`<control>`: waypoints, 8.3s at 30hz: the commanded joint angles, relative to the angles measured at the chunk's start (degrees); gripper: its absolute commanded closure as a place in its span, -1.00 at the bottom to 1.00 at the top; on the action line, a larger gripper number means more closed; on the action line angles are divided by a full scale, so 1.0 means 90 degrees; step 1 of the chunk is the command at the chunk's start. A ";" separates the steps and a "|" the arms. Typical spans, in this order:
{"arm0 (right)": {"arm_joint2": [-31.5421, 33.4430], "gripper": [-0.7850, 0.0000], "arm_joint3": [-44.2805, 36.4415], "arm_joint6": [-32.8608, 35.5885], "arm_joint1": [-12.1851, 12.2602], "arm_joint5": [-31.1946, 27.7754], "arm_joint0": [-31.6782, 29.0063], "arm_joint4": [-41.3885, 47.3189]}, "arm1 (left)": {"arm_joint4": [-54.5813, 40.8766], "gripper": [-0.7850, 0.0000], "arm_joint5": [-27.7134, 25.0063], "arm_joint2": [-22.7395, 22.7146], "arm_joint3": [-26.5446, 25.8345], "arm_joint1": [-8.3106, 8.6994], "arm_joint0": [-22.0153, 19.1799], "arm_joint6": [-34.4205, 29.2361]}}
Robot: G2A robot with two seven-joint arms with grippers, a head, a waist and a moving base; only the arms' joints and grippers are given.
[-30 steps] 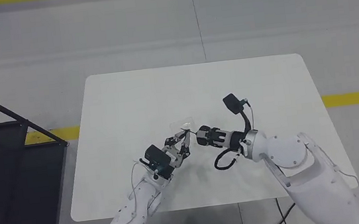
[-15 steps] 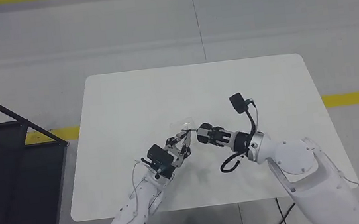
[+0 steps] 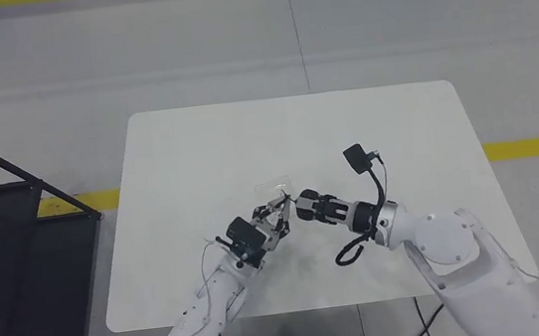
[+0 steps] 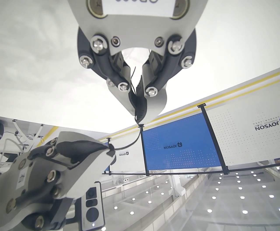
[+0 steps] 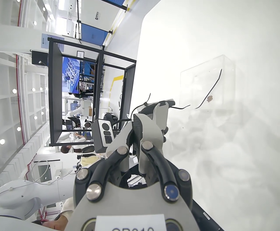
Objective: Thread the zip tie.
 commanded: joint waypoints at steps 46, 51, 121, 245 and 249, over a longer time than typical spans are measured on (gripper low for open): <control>-0.0107 -1.00 0.1261 0.0490 -0.0023 -0.0636 0.0973 0.0042 | -0.4777 1.00 -0.3538 -0.0952 -0.1029 0.0072 0.0186 -0.2297; -0.0108 -1.00 0.1254 0.0452 -0.0024 -0.0647 0.0959 0.0037 | -0.4806 1.00 -0.3450 -0.0962 -0.1016 0.0064 0.0177 -0.2402; -0.0812 0.35 0.2521 0.0322 -0.0317 -0.2146 0.1515 0.0896 | -0.6738 1.00 -0.3679 -0.0942 -0.0864 -0.0079 -0.0078 -0.3928; -0.0306 1.00 0.4717 0.3881 -0.0657 -0.2984 0.2109 0.6120 | -1.7411 -0.55 -0.1669 -0.0239 0.0148 0.0250 -0.0887 -1.1309; -0.0329 1.00 0.4771 0.3880 -0.0681 -0.3031 0.2135 0.6086 | -1.7473 -0.18 -0.1625 -0.0149 0.0216 0.0181 -0.0958 -1.1365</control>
